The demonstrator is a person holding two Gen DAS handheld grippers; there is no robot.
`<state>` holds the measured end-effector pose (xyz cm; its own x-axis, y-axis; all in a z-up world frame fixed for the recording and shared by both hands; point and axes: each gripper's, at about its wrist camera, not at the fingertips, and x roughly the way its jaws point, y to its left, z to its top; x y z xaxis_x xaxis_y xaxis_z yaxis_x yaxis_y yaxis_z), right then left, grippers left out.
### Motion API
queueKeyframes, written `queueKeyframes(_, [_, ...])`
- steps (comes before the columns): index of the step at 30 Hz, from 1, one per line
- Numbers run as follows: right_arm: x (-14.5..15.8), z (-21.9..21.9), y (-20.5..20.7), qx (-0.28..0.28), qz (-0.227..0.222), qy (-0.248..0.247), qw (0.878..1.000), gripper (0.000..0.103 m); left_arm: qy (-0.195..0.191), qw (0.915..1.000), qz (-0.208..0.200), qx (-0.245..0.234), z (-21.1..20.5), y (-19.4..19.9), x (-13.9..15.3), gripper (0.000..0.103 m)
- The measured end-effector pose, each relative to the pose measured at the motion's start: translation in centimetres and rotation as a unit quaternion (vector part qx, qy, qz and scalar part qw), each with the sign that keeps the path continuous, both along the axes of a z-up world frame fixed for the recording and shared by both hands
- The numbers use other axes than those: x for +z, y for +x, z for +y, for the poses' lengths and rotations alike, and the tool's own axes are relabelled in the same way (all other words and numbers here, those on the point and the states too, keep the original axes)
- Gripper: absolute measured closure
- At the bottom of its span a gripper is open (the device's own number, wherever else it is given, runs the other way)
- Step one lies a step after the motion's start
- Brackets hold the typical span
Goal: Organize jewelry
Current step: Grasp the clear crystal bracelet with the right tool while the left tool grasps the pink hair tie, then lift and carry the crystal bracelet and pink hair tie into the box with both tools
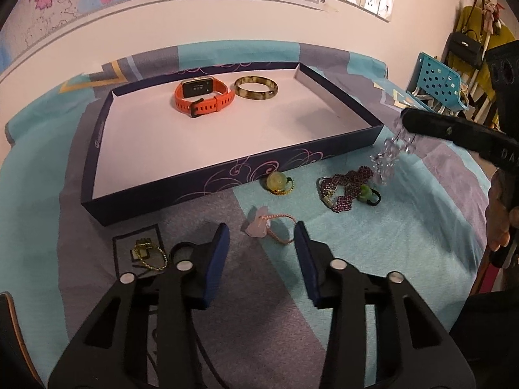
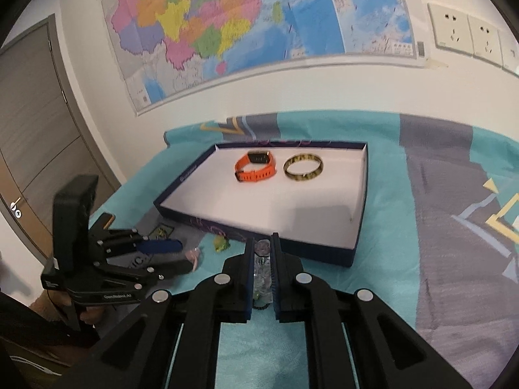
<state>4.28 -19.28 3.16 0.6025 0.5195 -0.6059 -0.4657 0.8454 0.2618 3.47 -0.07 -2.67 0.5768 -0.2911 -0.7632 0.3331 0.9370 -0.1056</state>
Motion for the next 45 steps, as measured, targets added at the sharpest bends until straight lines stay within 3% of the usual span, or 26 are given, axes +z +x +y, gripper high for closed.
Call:
queueKeyframes(16, [1.1,0.2,0.1,0.010,-0.007,0.018,1.000,0.095,-0.009,0.9998,0.018,0.001,-0.1,0.9,-0.4,0.090])
queueKeyframes(28, [1.8,0.3,0.2,0.014,-0.015,0.027,0.999,0.095,-0.016,0.9998,0.010,-0.002,0.0,0.3,0.4,0.092])
queueKeyframes(45, [2.7,1.0,1.2,0.022,-0.026,0.032,0.999,0.095,-0.023,0.9990,-0.037,-0.007,0.5,-0.5,4.2,0.092])
